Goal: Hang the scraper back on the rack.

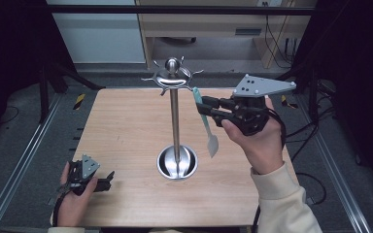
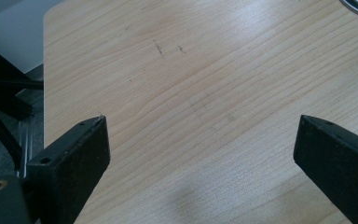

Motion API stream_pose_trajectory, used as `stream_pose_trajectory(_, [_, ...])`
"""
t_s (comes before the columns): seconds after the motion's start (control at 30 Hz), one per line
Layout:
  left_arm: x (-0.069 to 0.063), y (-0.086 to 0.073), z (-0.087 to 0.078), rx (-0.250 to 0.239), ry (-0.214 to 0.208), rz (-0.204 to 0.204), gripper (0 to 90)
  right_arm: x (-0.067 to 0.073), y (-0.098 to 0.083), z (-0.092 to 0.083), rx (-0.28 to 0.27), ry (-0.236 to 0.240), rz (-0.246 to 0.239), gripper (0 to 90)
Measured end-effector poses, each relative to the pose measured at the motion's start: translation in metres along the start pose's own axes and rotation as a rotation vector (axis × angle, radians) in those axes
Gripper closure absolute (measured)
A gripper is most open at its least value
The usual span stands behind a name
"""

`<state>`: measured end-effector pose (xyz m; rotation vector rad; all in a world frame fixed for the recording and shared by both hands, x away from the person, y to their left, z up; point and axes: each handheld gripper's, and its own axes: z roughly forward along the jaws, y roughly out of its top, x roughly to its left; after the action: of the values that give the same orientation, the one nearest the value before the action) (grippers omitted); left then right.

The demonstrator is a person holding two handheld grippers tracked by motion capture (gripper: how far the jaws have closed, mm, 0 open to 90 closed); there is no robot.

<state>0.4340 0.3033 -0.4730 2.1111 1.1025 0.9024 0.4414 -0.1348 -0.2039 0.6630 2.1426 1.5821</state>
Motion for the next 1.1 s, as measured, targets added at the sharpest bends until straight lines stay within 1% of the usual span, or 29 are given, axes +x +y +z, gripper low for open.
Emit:
stream_pose_trajectory(0.2, [0.000, 0.000, 0.000, -0.001, 0.000, -0.002, 3.3, 0.000, 0.001, 0.003, 0.006, 0.003, 0.000, 74.1])
stream_pose_trajectory(0.47, [0.000, 0.000, 0.000, -0.002, 0.000, -0.002, 3.3, 0.001, 0.000, 0.010, 0.012, -0.009, 0.004, 74.1])
stream_pose_trajectory(0.7, [0.000, 0.000, 0.000, -0.001, -0.001, -0.002, 3.3, 0.001, 0.001, 0.017, 0.000, -0.018, 0.009, 74.1])
stream_pose_trajectory(1.0, [0.002, -0.001, 0.000, 0.002, 0.000, -0.004, 3.3, 0.001, -0.001, 0.021, -0.010, -0.020, 0.014, 74.1])
stream_pose_trajectory(1.1, [0.002, -0.001, 0.000, 0.005, 0.005, -0.009, 3.3, 0.001, -0.004, 0.022, -0.024, -0.019, 0.012, 74.0])
